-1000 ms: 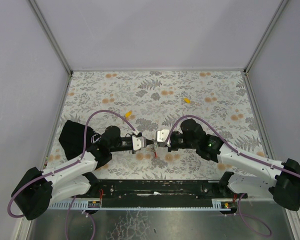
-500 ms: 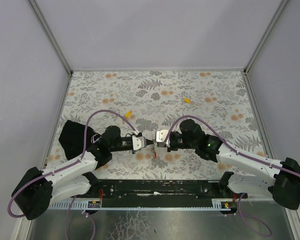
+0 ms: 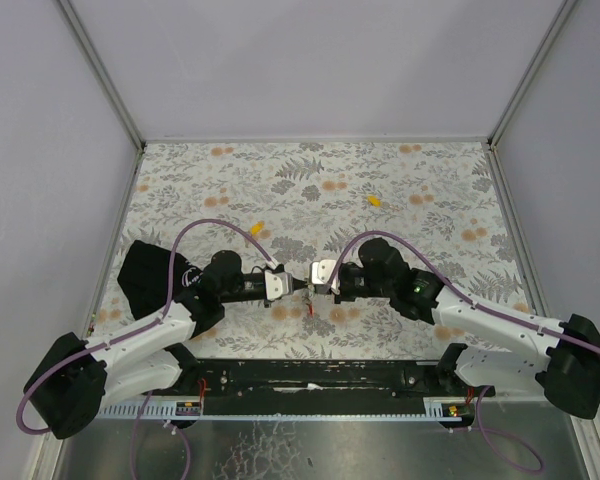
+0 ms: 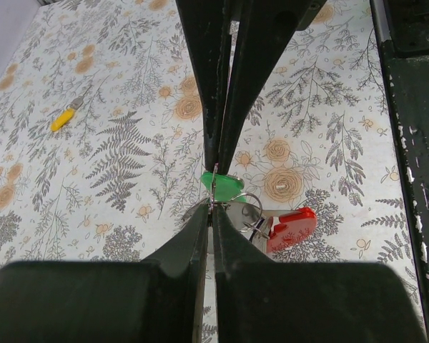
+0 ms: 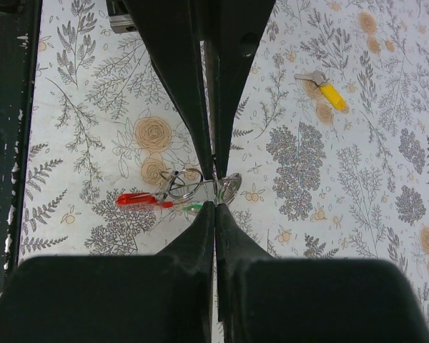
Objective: Put the keys on the keyring
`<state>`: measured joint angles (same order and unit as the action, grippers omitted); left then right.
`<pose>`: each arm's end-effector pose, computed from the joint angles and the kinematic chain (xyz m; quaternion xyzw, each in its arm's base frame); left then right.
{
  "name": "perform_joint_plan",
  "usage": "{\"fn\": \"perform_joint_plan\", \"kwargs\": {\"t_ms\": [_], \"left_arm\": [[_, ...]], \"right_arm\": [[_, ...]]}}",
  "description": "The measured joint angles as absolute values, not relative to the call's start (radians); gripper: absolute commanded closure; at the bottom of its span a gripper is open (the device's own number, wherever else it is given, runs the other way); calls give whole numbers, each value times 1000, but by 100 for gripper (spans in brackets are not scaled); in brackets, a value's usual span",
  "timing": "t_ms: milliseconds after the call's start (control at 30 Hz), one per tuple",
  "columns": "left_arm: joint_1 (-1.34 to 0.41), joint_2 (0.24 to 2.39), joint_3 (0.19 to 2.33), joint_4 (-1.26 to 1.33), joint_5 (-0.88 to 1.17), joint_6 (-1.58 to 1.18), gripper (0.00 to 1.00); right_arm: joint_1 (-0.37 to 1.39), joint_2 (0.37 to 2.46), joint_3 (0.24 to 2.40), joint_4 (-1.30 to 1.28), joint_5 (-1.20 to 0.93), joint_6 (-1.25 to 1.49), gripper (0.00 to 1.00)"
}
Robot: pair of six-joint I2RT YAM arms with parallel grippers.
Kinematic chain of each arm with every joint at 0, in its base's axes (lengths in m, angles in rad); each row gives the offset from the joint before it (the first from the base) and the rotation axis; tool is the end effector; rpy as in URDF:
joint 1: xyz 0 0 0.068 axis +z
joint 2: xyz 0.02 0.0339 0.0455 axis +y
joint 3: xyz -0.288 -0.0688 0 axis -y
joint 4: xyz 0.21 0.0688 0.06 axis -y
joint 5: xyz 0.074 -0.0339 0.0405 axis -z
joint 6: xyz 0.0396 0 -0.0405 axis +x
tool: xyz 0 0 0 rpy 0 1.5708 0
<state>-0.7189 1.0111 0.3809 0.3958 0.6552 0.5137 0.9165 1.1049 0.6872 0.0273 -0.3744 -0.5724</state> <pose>0.1155 -0.1332 0.2578 0.5923 0.4912 -0.3113 0.5577 0.1160 0.1750 0.2983 -0.6293 0.5302 0.2460 0.5123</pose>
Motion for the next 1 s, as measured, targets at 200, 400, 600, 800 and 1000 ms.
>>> {"fn": "perform_joint_plan", "kwargs": {"t_ms": [200,400,600,800,1000], "left_arm": [[-717,1013,381,394,656,514,100],[-716,1013,381,393,659,514,100],[-712,1013,381,392,667,514,100],[-712,1013,382,392,673,514,100],[-712,1013,384,390,673,514,100]], "right_arm": [[917,1115,693,27,-374,-573,100],[918,1116,693,27,-376,-573,100],[918,1124,699,27,-384,-573,100],[920,1132,703,27,-387,-573,100],[920,1132,704,27,-387,-574,100]]}}
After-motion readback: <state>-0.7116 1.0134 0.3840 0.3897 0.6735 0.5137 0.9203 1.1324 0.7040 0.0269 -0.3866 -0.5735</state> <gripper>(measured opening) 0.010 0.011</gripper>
